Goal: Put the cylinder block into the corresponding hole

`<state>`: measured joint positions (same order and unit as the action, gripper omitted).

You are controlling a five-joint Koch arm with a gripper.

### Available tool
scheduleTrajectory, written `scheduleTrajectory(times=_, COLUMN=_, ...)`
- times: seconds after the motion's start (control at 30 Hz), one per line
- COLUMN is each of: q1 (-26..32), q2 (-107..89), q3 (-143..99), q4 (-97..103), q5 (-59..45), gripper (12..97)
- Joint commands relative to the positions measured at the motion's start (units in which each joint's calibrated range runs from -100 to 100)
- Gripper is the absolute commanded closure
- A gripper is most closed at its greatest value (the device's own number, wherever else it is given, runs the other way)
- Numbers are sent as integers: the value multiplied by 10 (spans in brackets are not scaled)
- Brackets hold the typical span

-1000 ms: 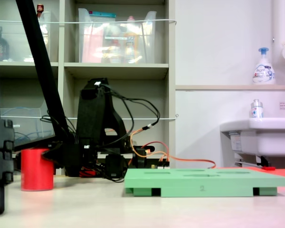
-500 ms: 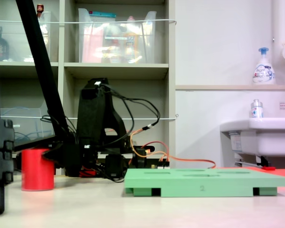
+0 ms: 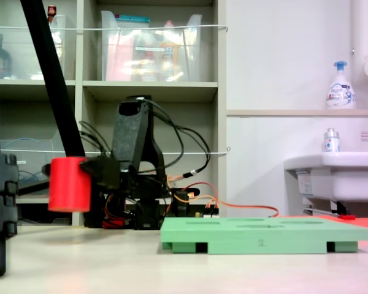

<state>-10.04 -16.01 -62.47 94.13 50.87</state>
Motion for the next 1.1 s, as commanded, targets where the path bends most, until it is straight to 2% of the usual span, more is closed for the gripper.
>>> scheduleTrajectory(times=0.0, q1=8, q2=-80, q3=-4, q4=30, q5=2, gripper=788)
scheduleTrajectory(times=0.2, q1=42, q2=-224, q3=-66, q4=8, q5=2, gripper=788)
scheduleTrajectory(times=0.4, q1=113, q2=-333, q3=-110, q4=-23, q5=2, gripper=787)
scheduleTrajectory(times=0.8, q1=233, q2=-340, q3=-123, q4=-43, q5=0, gripper=787)
scheduleTrajectory(times=1.07, q1=283, q2=-329, q3=-122, q4=-80, q5=0, gripper=787)
